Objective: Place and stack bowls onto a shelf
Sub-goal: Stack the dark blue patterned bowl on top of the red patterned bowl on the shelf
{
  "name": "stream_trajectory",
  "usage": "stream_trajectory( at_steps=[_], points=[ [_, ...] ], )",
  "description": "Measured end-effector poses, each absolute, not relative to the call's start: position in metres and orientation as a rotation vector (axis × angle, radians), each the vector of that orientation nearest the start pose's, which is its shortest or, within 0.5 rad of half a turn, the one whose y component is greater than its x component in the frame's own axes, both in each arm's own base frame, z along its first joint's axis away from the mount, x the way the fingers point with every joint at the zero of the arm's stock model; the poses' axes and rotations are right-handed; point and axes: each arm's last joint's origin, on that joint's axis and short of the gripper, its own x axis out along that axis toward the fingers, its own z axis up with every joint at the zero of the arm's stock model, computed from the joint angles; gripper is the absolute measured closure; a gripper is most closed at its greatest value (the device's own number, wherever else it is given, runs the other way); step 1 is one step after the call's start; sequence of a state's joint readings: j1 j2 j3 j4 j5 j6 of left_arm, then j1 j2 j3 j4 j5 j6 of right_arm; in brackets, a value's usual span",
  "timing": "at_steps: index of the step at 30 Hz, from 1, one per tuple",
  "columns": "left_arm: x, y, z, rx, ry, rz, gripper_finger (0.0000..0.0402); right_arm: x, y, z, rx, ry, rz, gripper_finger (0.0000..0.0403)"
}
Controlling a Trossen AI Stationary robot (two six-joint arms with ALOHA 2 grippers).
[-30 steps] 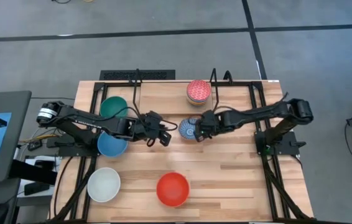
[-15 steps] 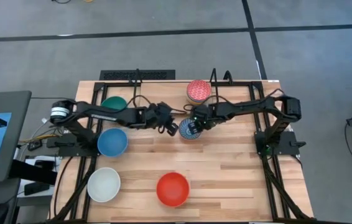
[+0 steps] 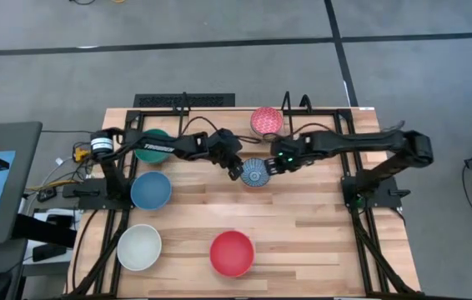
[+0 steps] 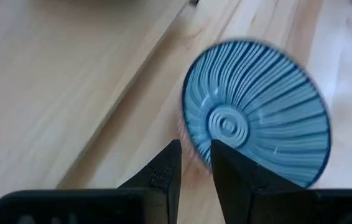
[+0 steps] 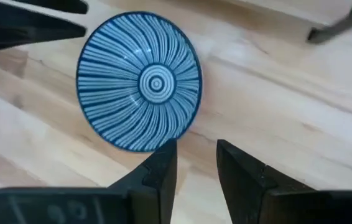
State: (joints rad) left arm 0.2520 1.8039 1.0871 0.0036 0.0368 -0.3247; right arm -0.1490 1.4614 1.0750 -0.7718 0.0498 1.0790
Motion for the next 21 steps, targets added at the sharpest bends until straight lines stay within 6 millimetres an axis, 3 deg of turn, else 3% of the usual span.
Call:
stream_trajectory(
  at_steps=[10, 15, 21],
  points=[
    [0.381, 0.099, 0.194, -0.37, 0.636, 0.358, 0.033, 0.236, -0.038, 0.277, 0.993, 0.874, -0.852, 0.0263],
    [0.382, 0.102, 0.179, -0.402, 0.688, 0.386, 0.033, 0.222, -0.035, 0.287, 0.968, 0.865, -0.83, 0.0262],
    [0.394, 0.087, 0.161, -0.478, 0.702, 0.33, 0.033, 0.206, -0.026, 0.295, 0.891, 0.889, -0.836, 0.0262]
  ],
)
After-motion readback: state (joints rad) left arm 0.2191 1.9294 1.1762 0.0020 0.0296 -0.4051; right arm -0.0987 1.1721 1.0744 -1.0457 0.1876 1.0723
